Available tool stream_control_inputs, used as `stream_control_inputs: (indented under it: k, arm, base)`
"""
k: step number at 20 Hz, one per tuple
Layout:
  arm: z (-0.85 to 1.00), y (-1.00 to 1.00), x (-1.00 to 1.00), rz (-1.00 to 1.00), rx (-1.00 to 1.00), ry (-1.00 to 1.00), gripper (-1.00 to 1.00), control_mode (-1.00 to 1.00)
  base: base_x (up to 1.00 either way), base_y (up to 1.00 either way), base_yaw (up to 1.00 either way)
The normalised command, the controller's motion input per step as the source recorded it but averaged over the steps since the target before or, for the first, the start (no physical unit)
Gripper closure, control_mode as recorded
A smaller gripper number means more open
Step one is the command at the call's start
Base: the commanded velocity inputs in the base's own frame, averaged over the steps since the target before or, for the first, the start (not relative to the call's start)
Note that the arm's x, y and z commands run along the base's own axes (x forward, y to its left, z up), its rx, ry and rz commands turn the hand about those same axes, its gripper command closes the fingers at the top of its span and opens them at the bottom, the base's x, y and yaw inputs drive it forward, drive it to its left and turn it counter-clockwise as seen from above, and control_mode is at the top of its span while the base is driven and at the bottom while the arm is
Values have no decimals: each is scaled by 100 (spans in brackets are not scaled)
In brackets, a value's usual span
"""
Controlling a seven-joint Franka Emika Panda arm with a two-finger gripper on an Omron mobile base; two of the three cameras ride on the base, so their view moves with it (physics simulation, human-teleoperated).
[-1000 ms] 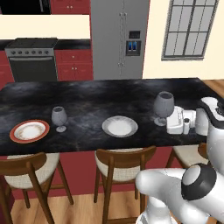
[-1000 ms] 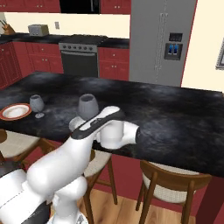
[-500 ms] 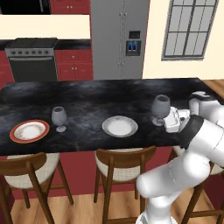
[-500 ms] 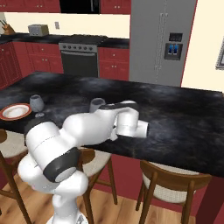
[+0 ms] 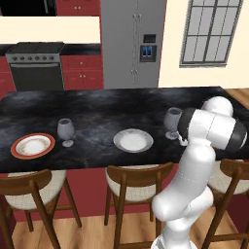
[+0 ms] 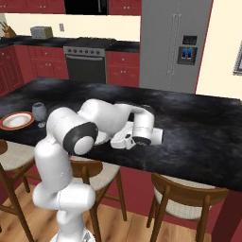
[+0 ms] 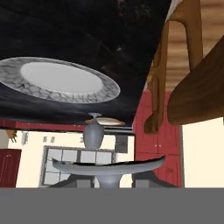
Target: Retrieve the wine glasses from the counter and place one next to each plate.
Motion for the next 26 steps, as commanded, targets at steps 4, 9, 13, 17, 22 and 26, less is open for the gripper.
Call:
stream_control_inputs:
  k: [4, 9, 13, 17, 22, 26]
  arm:
    - [-34, 0, 47, 0, -6, 6, 100, -100]
    - [-29, 0, 39, 0, -3, 3, 100, -100]
    - [-32, 0, 53, 0, -4, 1, 100, -100]
    - [-37, 0, 49, 0, -4, 0, 100, -100]
    - [-42, 0, 38, 0, -6, 0, 100, -100]
    - [-38, 0, 44, 0, -4, 0, 100, -100]
  base:
    - [0, 0, 0]
    - [0, 0, 0]
    - [0, 0, 0]
    - [0, 0, 0]
    - [0, 0, 0]
    - [0, 0, 0]
